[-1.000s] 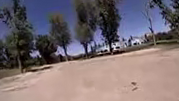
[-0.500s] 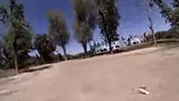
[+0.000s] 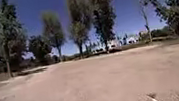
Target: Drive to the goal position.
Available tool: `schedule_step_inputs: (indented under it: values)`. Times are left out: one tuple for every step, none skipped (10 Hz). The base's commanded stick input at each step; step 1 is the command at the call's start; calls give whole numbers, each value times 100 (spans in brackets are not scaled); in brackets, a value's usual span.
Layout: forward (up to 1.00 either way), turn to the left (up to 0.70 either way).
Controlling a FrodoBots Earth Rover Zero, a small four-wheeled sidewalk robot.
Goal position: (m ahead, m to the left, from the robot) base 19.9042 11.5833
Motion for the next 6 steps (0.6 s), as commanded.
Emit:
schedule_step_inputs:
  values:
    - [70, 0]
    - [70, 0]
    - [70, 0]
    - [70, 0]
    - [70, 0]
    - [70, 0]
